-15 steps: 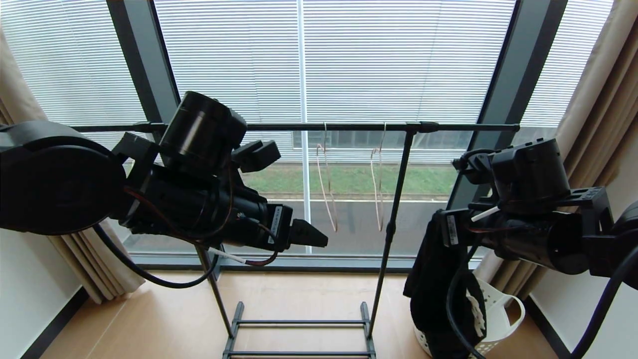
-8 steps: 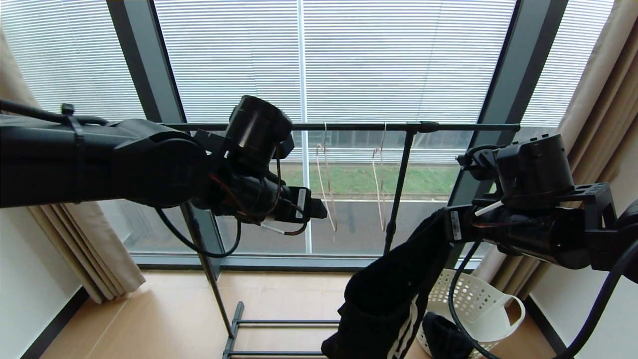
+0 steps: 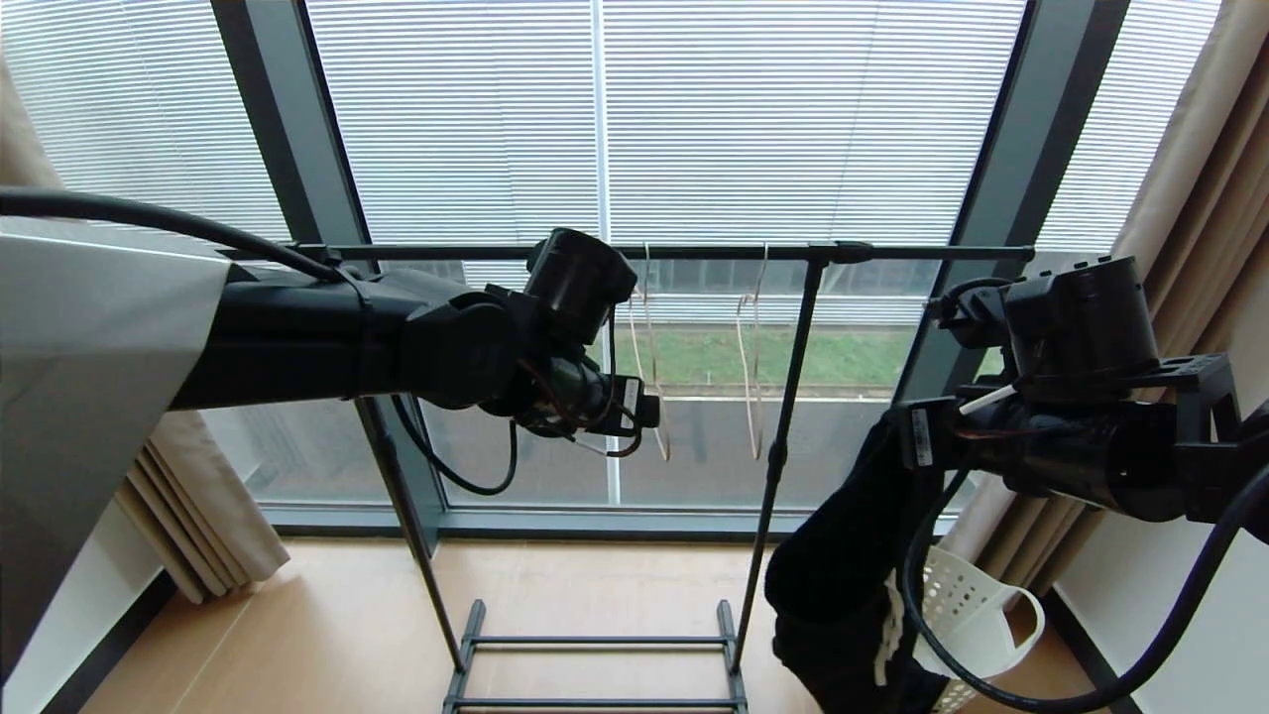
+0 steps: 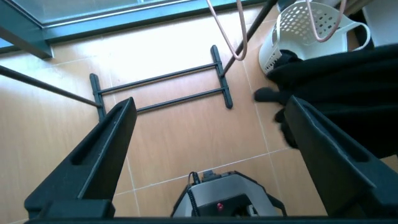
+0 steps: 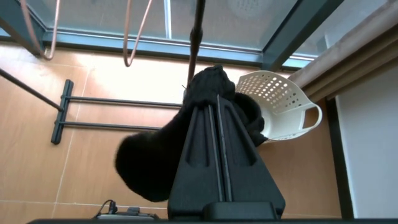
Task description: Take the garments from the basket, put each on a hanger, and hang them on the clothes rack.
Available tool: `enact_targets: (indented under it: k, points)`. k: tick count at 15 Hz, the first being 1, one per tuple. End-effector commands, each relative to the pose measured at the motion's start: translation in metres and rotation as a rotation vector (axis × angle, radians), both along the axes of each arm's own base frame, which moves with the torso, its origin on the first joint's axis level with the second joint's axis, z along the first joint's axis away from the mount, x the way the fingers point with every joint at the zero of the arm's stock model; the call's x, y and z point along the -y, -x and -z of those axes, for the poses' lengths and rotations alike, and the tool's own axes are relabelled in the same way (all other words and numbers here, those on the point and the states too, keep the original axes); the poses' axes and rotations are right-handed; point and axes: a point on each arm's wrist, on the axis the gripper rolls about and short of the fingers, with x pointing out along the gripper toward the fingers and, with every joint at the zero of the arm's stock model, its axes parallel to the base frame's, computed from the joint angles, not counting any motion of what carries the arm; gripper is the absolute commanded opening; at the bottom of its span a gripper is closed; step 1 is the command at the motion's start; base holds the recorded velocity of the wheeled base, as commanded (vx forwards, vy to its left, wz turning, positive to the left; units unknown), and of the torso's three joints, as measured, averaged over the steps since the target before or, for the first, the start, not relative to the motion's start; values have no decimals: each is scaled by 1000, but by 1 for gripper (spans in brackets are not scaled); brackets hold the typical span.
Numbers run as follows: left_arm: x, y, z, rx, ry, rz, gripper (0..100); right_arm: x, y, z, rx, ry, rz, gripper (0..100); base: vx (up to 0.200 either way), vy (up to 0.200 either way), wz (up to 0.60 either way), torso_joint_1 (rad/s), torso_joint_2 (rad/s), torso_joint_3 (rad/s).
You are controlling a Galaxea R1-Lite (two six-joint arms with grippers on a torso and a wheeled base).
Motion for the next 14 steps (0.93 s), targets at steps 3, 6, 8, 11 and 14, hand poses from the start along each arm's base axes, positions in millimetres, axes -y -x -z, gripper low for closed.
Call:
enact_targets:
  k: [3,6,8,11,14]
  points:
    - [2,-2,5,-9,-8,-2,100,5,-2,-2,4,0,16,0,0,0,0,0,0,0]
    - [1,-3,6,-9,-9,-7,100,4,-3,-1,1,1,16,0,0,-200,0,1,2,4]
    - [1,-3,5,-7,-7,-6,100,4,-3,-1,1,1,16,0,200,0,0,7,5,0]
    - [3,-8,8,16,7,-15,100,4,-3,0,-2,2,16,0,67,0,0,1,2,2]
    - [4,-24,16,54,-25,-86,100,4,-3,0,-2,2,16,0,0,0,0,0,0,0]
